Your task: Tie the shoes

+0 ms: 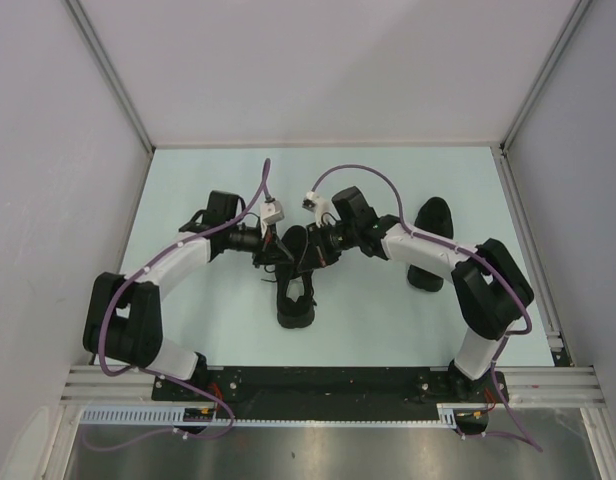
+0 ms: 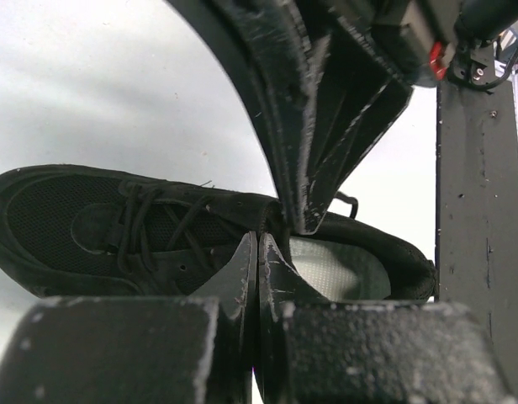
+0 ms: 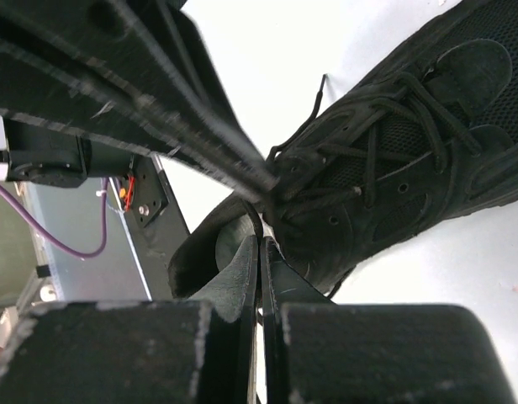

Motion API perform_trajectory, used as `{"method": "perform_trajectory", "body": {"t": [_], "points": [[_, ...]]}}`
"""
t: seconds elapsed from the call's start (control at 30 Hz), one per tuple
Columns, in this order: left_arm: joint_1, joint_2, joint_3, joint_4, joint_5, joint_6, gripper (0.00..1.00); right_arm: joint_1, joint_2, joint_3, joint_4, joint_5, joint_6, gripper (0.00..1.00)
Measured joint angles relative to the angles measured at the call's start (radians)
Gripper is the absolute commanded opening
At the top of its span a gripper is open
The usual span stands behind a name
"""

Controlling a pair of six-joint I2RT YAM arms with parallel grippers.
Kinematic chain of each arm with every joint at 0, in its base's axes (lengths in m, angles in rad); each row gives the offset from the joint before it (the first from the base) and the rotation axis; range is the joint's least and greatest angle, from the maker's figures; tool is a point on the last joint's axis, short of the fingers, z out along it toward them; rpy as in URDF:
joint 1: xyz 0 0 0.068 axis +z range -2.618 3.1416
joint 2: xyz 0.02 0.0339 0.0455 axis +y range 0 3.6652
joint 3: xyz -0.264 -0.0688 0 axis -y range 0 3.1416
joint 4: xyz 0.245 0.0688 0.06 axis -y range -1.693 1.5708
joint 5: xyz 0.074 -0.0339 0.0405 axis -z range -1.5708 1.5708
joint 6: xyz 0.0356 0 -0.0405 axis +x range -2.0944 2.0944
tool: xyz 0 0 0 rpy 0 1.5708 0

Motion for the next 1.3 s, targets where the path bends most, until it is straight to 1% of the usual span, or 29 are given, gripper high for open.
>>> {"method": "perform_trajectory", "body": {"t": [0.33, 0.5, 0.77, 0.87, 0.9, 0.97, 1.0, 1.03, 1.17, 1.3], "points": [[0.0, -0.017, -0.014, -0.003, 0.02, -0.008, 0.0, -0.001, 0.035, 0.0, 0.07, 0.0, 0.084, 0.0], [0.0, -0.017, -0.014, -0.039, 0.027, 0.004, 0.0, -0.013, 0.037, 0.0, 0.08, -0.002, 0.111, 0.0], [0.0, -0.017, -0.014, -0.052, 0.03, 0.008, 0.01, -0.021, 0.037, 0.0, 0.089, 0.001, 0.128, 0.0], [0.0, -0.017, -0.014, -0.048, 0.031, 0.0, 0.06, -0.021, 0.037, 0.0, 0.095, 0.005, 0.127, 0.0], [0.0, -0.017, -0.014, -0.047, 0.033, -0.001, 0.1, -0.021, 0.038, 0.0, 0.097, 0.006, 0.127, 0.0], [0.0, -0.017, -0.014, -0.048, 0.033, -0.002, 0.15, -0.021, 0.042, 0.0, 0.103, 0.008, 0.121, 0.0], [0.0, -0.017, -0.013, -0.051, 0.033, -0.001, 0.22, -0.021, 0.045, 0.0, 0.107, 0.008, 0.118, 0.0], [0.0, -0.017, -0.011, -0.058, 0.034, 0.0, 0.24, -0.021, 0.047, 0.0, 0.11, 0.008, 0.115, 0.0], [0.012, -0.01, 0.024, -0.102, 0.04, 0.003, 0.31, -0.019, 0.053, 0.0, 0.122, 0.011, 0.098, 0.0], [0.047, -0.008, 0.056, -0.114, 0.048, 0.003, 0.35, -0.017, 0.053, 0.0, 0.125, 0.017, 0.089, 0.0]]}}
